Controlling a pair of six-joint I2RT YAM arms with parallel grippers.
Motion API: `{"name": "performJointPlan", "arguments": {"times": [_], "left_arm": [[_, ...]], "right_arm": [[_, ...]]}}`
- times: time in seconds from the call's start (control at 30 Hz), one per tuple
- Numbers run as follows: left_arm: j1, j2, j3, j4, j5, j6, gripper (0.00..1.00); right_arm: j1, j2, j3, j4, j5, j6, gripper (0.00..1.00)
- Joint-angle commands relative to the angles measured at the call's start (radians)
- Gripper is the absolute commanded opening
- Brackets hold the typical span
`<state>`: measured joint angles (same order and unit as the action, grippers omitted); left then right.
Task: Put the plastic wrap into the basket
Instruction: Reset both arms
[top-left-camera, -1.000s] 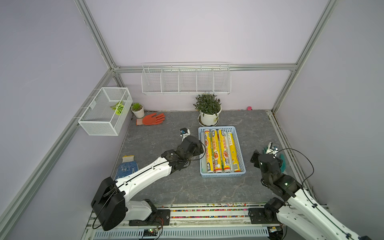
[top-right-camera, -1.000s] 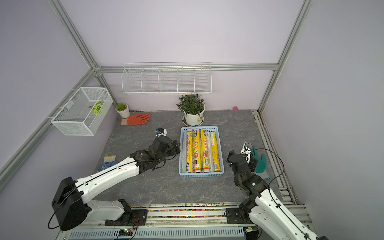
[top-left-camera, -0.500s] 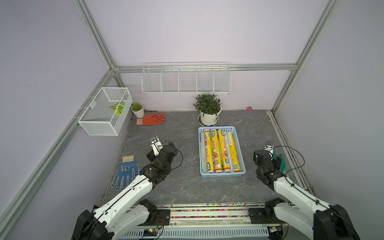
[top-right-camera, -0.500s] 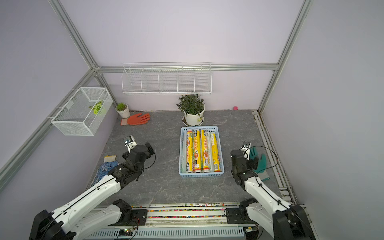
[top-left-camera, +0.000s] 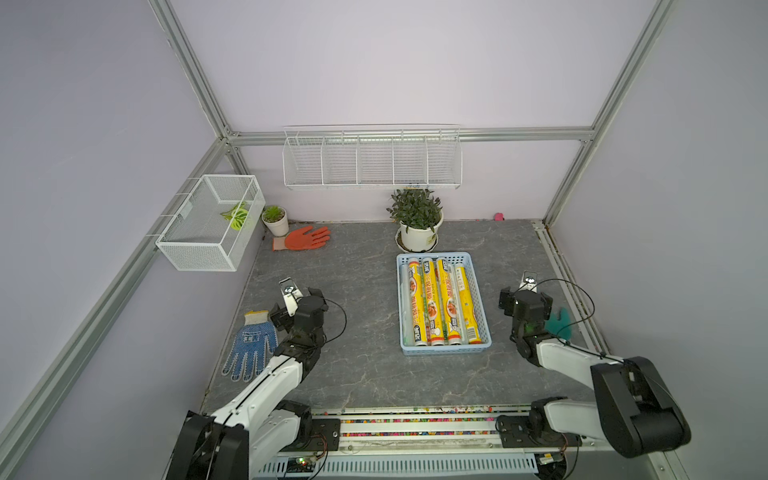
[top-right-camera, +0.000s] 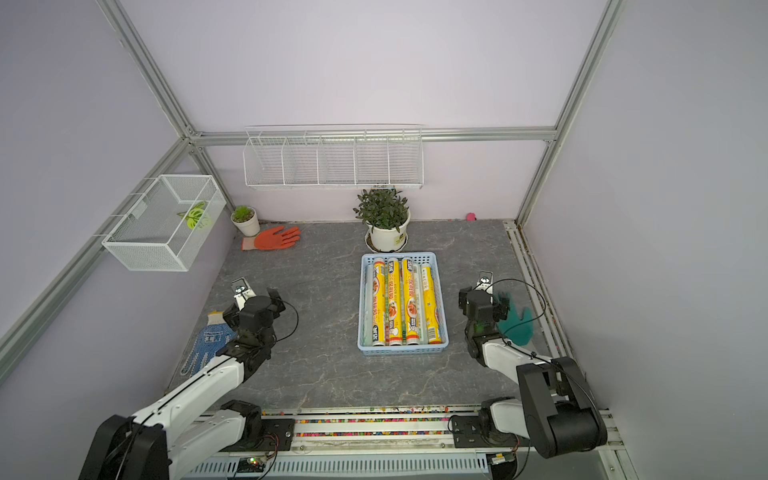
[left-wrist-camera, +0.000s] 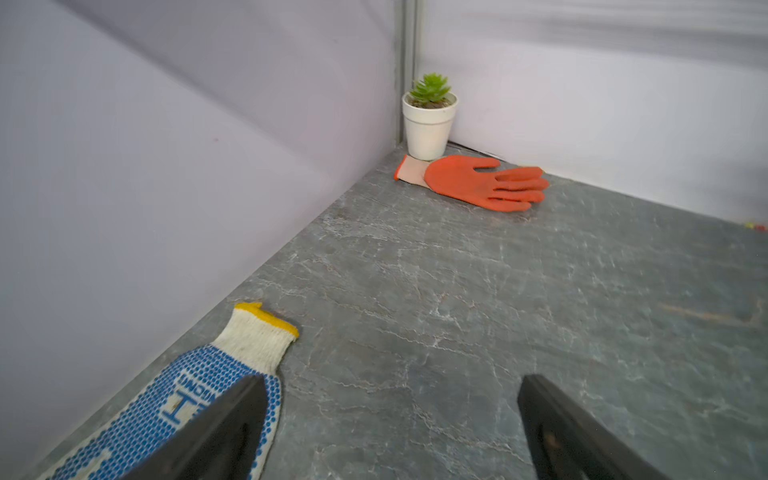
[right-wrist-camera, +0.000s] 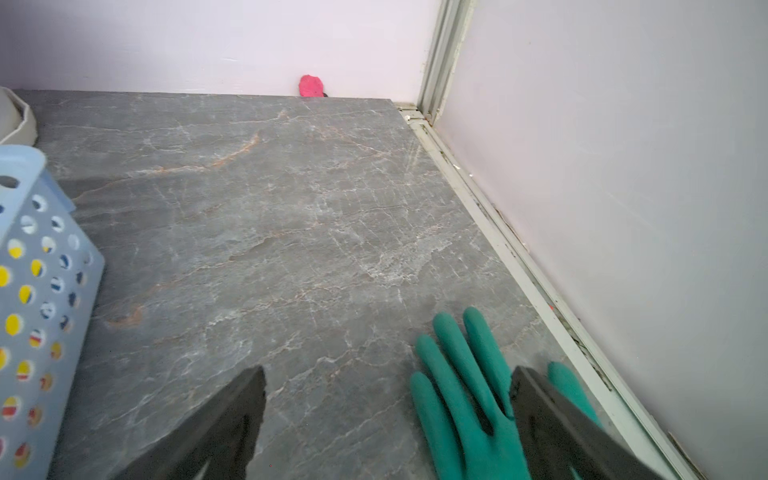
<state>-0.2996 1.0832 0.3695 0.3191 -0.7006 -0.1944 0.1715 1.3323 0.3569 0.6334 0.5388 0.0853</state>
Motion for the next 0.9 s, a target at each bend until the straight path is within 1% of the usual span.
{"name": "performJointPlan", "arguments": {"times": [0.0,0.1,0.13,0.2,0.27,0.3,0.4,0.5,0.57,0.6,0.63,0.67,0.73,0.83,0.87], "left_arm": [[0.025,0.098,-0.026,0.285,0.13,0.165,1.0],[0.035,0.189,-0.042,0.423,0.198,0.207,1.0],[0.041,0.216,-0.041,0.454,0.231,0.217,1.0],[0.057,0.278,-0.03,0.505,0.281,0.246,1.0],[0.064,0.303,-0.012,0.507,0.286,0.27,1.0],[0.079,0.313,-0.02,0.539,0.302,0.278,1.0],[0.146,0.383,-0.065,0.701,0.344,0.237,1.0],[0.228,0.381,-0.064,0.653,0.445,0.152,1.0],[0.261,0.463,-0.076,0.781,0.438,0.132,1.0],[0.267,0.463,-0.064,0.754,0.448,0.128,1.0],[0.268,0.435,-0.03,0.64,0.436,0.105,1.0],[0.271,0.419,-0.008,0.567,0.438,0.092,1.0],[0.273,0.444,-0.029,0.656,0.438,0.104,1.0],[0.273,0.424,-0.012,0.595,0.438,0.095,1.0],[0.274,0.428,-0.017,0.606,0.436,0.098,1.0]], "right_arm": [[-0.009,0.057,0.012,0.137,-0.05,-0.042,0.97],[-0.013,0.177,-0.012,0.308,-0.065,-0.064,0.97],[-0.013,0.203,-0.017,0.336,-0.064,-0.068,0.97],[-0.013,0.226,-0.019,0.363,-0.082,-0.078,0.98],[-0.013,0.221,-0.012,0.339,-0.083,-0.074,0.98],[-0.013,0.217,-0.006,0.324,-0.084,-0.07,0.98],[-0.018,0.218,0.003,0.308,-0.091,-0.067,0.98],[-0.027,0.217,0.011,0.288,-0.104,-0.061,0.99],[-0.031,0.216,0.014,0.281,-0.109,-0.056,0.99],[-0.031,0.216,0.015,0.28,-0.109,-0.056,0.99],[-0.031,0.217,0.014,0.282,-0.109,-0.055,0.99],[-0.032,0.216,0.014,0.281,-0.109,-0.056,0.99],[-0.032,0.216,0.014,0.28,-0.109,-0.056,0.99],[-0.032,0.216,0.015,0.28,-0.11,-0.056,0.99],[-0.032,0.217,0.015,0.279,-0.109,-0.056,0.99]]}}
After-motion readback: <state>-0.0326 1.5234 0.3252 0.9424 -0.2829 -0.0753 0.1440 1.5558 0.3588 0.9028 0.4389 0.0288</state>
